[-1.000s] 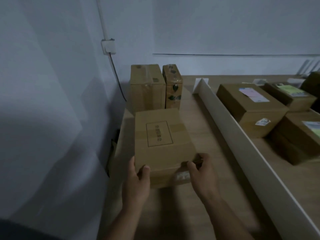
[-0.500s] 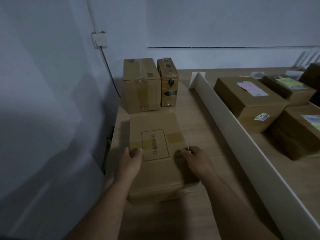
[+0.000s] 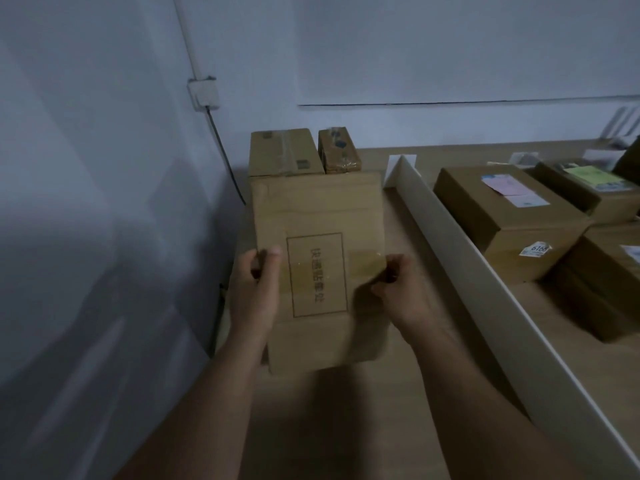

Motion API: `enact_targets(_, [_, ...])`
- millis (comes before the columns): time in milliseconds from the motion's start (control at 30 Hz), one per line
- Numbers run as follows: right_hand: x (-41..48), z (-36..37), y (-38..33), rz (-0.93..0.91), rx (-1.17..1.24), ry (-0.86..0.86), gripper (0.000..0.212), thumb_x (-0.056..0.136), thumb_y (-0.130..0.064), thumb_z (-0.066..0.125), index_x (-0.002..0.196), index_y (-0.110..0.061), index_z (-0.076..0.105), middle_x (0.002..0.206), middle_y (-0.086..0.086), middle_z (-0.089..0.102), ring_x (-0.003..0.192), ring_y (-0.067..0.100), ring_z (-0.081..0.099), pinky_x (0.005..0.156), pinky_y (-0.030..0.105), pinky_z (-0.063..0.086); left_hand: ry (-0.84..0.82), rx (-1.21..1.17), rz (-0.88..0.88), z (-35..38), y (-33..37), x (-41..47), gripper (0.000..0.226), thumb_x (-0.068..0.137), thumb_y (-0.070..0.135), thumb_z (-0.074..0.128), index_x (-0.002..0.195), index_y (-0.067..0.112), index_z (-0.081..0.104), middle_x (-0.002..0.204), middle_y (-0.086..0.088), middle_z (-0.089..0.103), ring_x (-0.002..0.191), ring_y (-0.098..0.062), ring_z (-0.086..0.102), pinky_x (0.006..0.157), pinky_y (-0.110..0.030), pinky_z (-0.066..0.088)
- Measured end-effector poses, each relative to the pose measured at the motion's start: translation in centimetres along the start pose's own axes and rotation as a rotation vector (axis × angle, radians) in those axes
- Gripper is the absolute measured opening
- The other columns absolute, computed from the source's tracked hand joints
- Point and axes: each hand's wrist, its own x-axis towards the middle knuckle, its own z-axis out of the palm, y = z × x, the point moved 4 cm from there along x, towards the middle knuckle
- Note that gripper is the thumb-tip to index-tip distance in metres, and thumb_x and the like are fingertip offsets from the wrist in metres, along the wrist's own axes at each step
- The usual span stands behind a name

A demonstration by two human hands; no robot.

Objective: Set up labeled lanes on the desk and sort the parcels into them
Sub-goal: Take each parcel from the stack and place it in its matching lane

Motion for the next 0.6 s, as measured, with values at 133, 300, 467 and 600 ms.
enact_targets(133, [-1.9, 0.0, -0.9, -0.057, 0.217, -0.072, 0.046, 0.080, -0.009, 0.072, 0.119, -0.011, 0.046, 0.108, 0.001, 0.062, 0.097, 0.010, 0.060, 0.078, 0.022, 0.050, 0.072, -0.066, 0.059, -0.9, 2.1, -1.1, 0.036, 0.094, 0.047, 0.042, 0.105, 0.013, 0.046, 0.082, 0.011, 0.048, 0.070, -0.002, 0.046, 0.057, -0.018, 0.032])
enact_targets(300, [-5.1, -0.6, -1.4, -0.076, 0.299, -0.190, 0.069, 0.079, -0.051, 0.068, 0.137, -0.024, 0.040, 0.121, -0.013, 0.057, 0.109, 0.002, 0.055, 0.082, 0.017, 0.043, -0.038, -0.126, 0.005, -1.3, 1.5, -3.2, 0.091, 0.069, 0.088, 0.026, 0.139, 0.031, 0.039, 0.140, 0.002, 0.047, 0.125, -0.021, 0.047, 0.101, -0.046, 0.042])
enact_targets(467, [-7.1, -3.1, -3.2, -0.050, 0.235, -0.068, 0.089, 0.067, -0.084, 0.036, 0.139, -0.032, 0.043, 0.132, -0.010, 0.052, 0.119, 0.012, 0.049, 0.100, 0.041, 0.041, -0.075, -0.151, -0.055, -2.1, 1.5, -5.1, 0.117, 0.044, 0.101, 0.020, 0.138, 0.035, 0.042, 0.142, 0.000, 0.046, 0.129, -0.026, 0.045, 0.103, -0.054, 0.039])
enact_targets(600, [-8.5, -3.9, -4.2, -0.014, 0.195, -0.006, 0.101, 0.052, -0.097, 0.034, 0.126, -0.030, 0.054, 0.125, -0.004, 0.056, 0.114, 0.020, 0.053, 0.100, 0.052, 0.042, -0.076, -0.184, -0.104, -2.7, 1.7, -5.7, 0.119, 0.038, 0.103, 0.024, 0.133, 0.035, 0.046, 0.135, -0.001, 0.053, 0.123, -0.026, 0.050, 0.099, -0.056, 0.041])
